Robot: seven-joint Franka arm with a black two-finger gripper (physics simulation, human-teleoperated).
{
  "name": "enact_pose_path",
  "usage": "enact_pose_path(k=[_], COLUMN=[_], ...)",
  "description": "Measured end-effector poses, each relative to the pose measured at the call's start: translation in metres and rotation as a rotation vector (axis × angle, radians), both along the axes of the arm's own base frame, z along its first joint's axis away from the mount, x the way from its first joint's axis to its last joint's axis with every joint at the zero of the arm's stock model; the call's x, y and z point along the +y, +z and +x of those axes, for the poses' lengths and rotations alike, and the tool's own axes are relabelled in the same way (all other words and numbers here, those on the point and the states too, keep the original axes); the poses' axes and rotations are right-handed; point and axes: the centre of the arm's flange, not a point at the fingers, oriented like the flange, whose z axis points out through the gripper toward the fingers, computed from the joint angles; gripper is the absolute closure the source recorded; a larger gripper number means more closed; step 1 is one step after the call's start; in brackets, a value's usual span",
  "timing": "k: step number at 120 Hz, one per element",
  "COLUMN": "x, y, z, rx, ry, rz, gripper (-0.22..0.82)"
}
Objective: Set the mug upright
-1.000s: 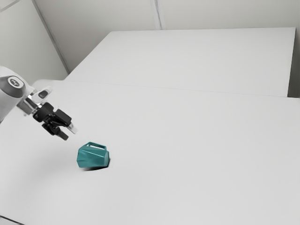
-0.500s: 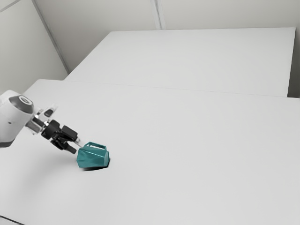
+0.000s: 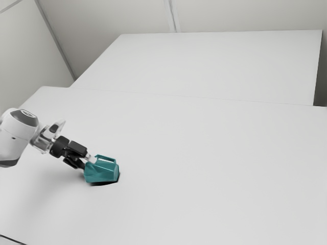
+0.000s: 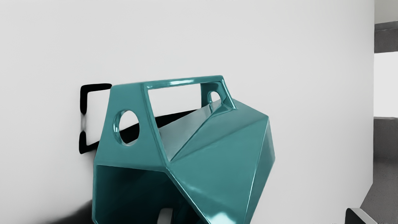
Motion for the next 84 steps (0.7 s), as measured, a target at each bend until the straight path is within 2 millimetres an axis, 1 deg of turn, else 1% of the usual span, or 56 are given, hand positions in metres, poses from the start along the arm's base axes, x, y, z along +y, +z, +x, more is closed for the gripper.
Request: enact_pose_path(k=[4, 7, 19, 25, 36, 48, 64, 72, 84], x=[-0.002, -0.003, -0.006, -0.007, -0.007, -0.012, -0.014, -0.015, -0.018], y=[0.000, 0.001, 0.002, 0.002, 0.004, 0.005, 0.011, 0.018, 0.040], z=[0.001, 0.001, 0.002, 0.002, 0.004, 0.006, 0.006, 0.007, 0.008], rx=[-0.005, -0.008, -0.021, -0.027, -0.039, -0.050, -0.070, -0.089, -0.141], ry=[-0.005, -0.009, -0.022, -0.026, -0.034, -0.052, -0.067, -0.072, -0.088], rz=[-0.009, -0.014, -0.026, -0.029, -0.030, -0.032, -0.036, -0.037, -0.034], gripper=[0.04, 0.09, 0.35, 0.46, 0.60, 0.68, 0.74, 0.75, 0.77])
